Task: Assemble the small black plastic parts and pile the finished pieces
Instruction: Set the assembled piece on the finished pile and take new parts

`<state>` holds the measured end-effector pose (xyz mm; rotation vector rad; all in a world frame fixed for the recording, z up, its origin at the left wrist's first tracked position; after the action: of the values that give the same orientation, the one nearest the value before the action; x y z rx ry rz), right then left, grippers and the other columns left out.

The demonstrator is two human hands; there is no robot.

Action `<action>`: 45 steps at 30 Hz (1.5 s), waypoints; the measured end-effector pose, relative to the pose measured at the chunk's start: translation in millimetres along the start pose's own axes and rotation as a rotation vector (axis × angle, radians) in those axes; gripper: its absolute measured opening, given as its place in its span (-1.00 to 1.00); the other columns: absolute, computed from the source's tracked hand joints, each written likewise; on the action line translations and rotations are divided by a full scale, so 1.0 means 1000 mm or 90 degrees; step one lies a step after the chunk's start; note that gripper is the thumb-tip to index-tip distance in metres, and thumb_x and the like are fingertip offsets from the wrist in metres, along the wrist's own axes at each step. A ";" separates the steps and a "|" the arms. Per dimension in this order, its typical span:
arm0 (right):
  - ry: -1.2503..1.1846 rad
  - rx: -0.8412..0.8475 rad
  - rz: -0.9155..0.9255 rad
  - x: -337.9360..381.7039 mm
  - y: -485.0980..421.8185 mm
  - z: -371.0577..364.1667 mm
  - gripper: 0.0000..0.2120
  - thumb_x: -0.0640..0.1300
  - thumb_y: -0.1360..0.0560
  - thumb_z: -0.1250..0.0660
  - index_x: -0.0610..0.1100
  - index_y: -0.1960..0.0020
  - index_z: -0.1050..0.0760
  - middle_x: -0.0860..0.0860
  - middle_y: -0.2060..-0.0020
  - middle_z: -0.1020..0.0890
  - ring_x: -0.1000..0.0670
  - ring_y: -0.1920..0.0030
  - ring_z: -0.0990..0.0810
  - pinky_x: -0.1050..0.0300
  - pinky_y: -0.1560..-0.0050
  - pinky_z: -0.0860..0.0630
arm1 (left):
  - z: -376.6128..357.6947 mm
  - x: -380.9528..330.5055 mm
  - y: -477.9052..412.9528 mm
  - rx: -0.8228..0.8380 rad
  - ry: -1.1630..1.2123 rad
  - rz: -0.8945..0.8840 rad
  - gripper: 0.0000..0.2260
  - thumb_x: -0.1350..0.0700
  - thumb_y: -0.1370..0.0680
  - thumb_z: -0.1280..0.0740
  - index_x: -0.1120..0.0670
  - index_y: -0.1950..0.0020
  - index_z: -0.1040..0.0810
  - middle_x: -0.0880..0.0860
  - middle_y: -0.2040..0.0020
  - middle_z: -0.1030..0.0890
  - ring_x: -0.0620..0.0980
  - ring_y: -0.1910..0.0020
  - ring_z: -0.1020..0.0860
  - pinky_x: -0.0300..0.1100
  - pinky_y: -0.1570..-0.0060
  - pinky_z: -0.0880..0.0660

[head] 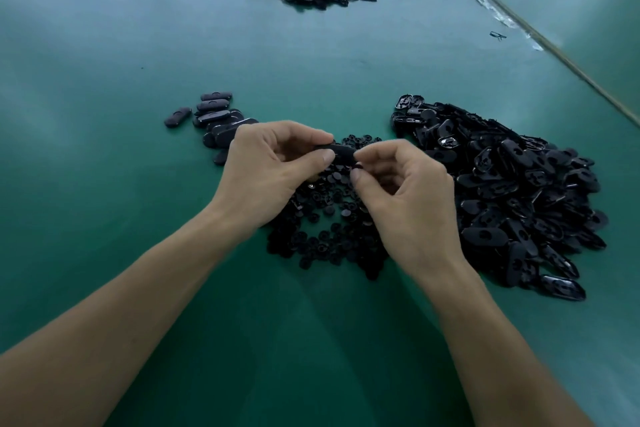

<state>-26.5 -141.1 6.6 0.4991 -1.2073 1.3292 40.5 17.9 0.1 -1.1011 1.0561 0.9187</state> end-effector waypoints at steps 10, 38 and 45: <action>-0.057 0.000 0.010 0.000 -0.004 0.003 -0.84 -0.22 -0.52 -0.45 0.05 0.08 -0.64 0.15 0.24 -0.67 0.18 0.23 -0.60 0.31 0.12 -0.49 | -0.005 -0.002 0.003 0.014 0.064 0.056 -0.86 0.34 -0.52 -0.44 0.11 0.08 -0.69 0.09 0.21 -0.73 0.00 0.24 -0.72 -0.24 0.21 -0.64; -0.050 0.018 -0.057 -0.005 -0.004 0.004 -0.82 -0.24 -0.46 -0.50 0.02 0.18 -0.62 0.10 0.28 -0.71 0.10 0.23 -0.70 0.06 0.08 -0.65 | -0.012 -0.013 0.007 0.092 -0.023 0.007 -0.84 0.24 -0.38 -0.49 0.04 0.10 -0.69 0.01 0.20 -0.73 -0.11 0.27 -0.66 -0.19 0.09 -0.63; -0.107 0.028 -0.079 -0.008 -0.002 -0.002 -0.83 -0.28 -0.47 -0.49 0.00 0.14 -0.67 0.07 0.28 -0.72 0.07 0.24 -0.71 0.13 0.10 -0.62 | -0.013 -0.012 0.010 0.055 -0.145 -0.054 -0.83 0.18 -0.38 -0.44 -0.09 0.13 -0.64 -0.09 0.20 -0.71 -0.11 0.24 -0.68 -0.19 0.10 -0.61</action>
<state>-22.7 -143.4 -0.4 0.7179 -1.2655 1.2280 25.7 6.5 7.8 -0.9379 0.8487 0.8993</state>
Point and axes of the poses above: each hand's wrist, its own y-axis away from the middle knuckle, its own z-axis out of the back of the hand, x = y × z, the point moved 4 cm from there along -y, towards the middle knuckle
